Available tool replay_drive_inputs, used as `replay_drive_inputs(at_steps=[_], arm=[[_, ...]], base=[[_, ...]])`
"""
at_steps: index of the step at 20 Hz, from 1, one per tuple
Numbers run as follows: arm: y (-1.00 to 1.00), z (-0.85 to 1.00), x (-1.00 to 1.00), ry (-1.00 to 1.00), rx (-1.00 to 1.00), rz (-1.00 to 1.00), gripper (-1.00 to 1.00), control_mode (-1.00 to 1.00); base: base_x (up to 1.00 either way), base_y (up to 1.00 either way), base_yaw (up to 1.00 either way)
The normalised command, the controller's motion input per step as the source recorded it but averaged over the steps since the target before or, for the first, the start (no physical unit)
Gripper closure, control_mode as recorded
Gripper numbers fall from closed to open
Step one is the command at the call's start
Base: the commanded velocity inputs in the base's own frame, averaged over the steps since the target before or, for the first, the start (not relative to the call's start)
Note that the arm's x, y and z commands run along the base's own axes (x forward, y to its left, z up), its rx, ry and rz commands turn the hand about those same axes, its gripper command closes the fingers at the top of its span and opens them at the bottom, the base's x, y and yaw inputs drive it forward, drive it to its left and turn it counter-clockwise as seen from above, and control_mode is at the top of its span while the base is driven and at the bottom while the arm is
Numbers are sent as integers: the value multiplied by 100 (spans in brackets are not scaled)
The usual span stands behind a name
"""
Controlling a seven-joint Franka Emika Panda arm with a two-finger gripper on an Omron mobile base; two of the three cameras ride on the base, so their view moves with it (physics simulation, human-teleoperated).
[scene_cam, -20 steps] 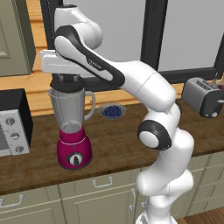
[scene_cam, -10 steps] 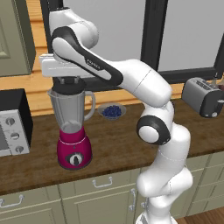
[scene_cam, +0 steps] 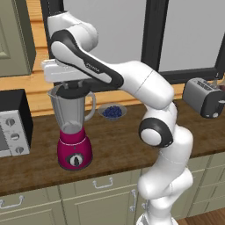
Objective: Close the lid blender by securely placing the lid on top.
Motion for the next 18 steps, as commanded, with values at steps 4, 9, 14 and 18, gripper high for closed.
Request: replay_drive_inputs(at_steps=[4, 9, 14, 18], arm=[[9, -14, 0, -17, 1, 0, 100, -100], [0, 0, 7, -27, 7, 0, 100, -100], [13, -4, 0, -17, 7, 0, 100, -100], [11, -17, 0, -3, 4, 0, 100, -100]], base=[[0, 0, 0], [0, 0, 0], [0, 0, 0], [0, 0, 0]])
